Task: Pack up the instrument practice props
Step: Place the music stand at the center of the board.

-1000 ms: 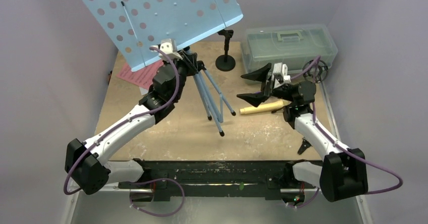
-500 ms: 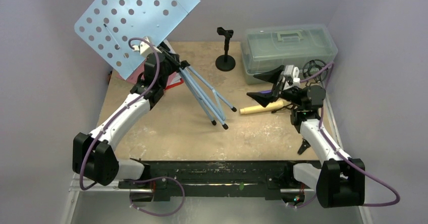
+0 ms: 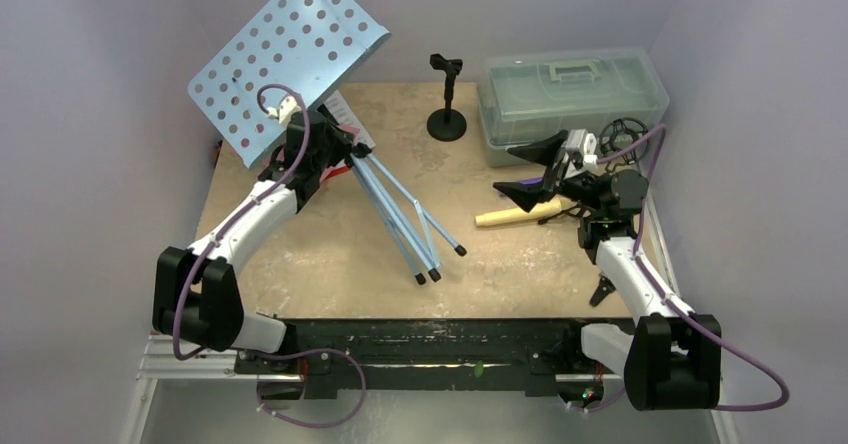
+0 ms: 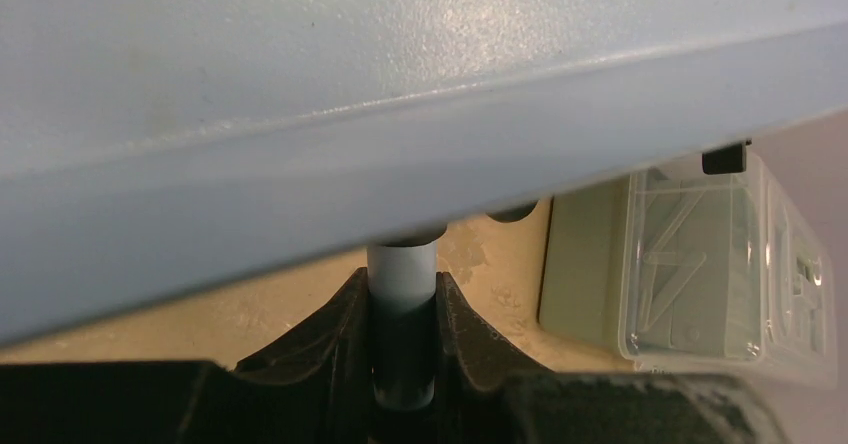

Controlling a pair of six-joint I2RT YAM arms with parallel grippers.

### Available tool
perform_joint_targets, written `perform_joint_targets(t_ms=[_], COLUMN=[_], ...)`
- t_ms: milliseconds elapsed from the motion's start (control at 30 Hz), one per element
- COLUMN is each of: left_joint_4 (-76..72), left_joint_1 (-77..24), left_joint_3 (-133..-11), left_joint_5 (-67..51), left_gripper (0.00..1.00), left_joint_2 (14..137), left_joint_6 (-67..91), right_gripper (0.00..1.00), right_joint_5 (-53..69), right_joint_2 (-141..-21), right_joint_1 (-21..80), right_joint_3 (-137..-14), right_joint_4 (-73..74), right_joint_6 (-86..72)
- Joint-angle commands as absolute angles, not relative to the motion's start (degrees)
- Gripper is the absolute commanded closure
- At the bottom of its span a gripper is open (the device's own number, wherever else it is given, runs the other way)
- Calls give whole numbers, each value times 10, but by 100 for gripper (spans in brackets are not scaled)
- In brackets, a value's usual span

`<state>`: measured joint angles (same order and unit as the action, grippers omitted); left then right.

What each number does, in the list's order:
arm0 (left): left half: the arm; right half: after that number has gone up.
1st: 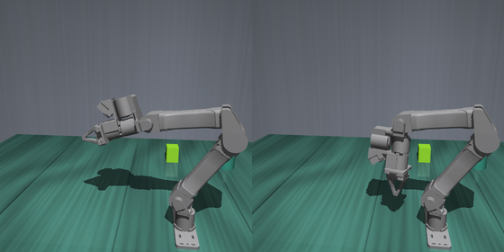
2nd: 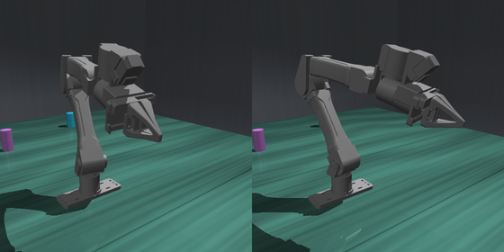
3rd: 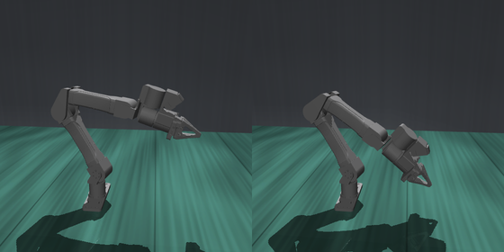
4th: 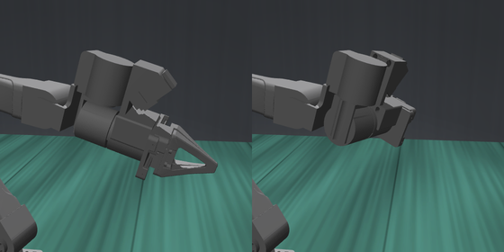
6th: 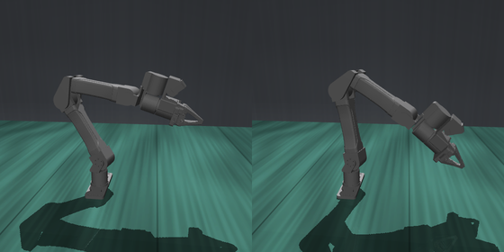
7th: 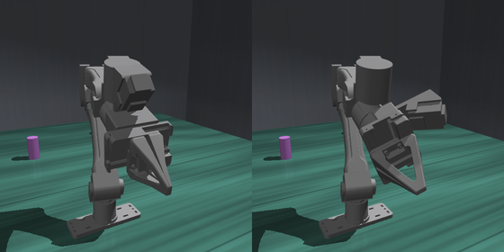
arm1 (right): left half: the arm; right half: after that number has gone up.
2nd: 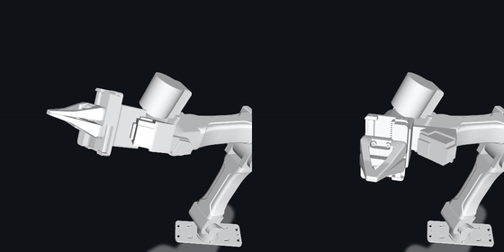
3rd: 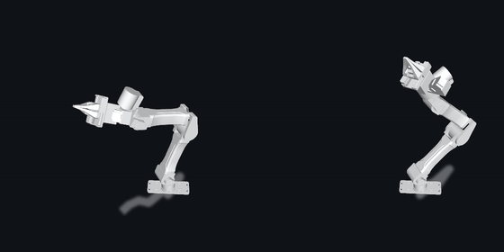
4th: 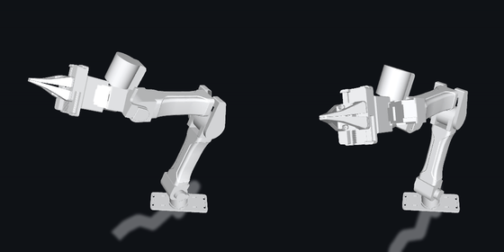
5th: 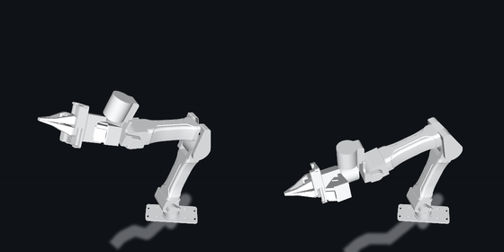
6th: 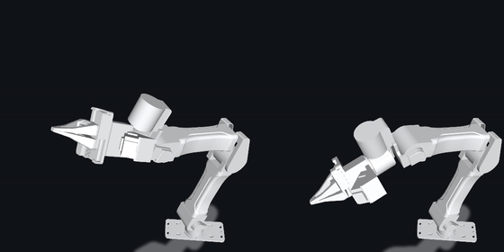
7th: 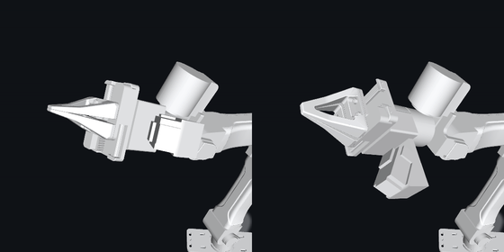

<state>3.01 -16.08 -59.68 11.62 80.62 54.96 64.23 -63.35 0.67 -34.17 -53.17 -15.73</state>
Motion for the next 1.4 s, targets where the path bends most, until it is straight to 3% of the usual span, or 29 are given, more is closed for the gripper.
perform_joint_targets(t_ms=[0, 433, 1367], left_joint_4=[-159, -211, -175], left_joint_1=[-150, -149, -144], left_joint_3=[-613, -562, -610], left_joint_5=[115, 128, 135], left_gripper=[100, 100, 100], left_joint_2=[778, 824, 987], left_joint_6=[578, 628, 663], right_gripper=[20, 21, 21], right_joint_5=[650, 656, 666], right_joint_2=[-632, -637, -649], right_joint_1=[2, -18, -27], right_joint_3=[-340, -339, -341], right_joint_4=[-526, -521, -504], right_joint_6=[-143, -137, -121])
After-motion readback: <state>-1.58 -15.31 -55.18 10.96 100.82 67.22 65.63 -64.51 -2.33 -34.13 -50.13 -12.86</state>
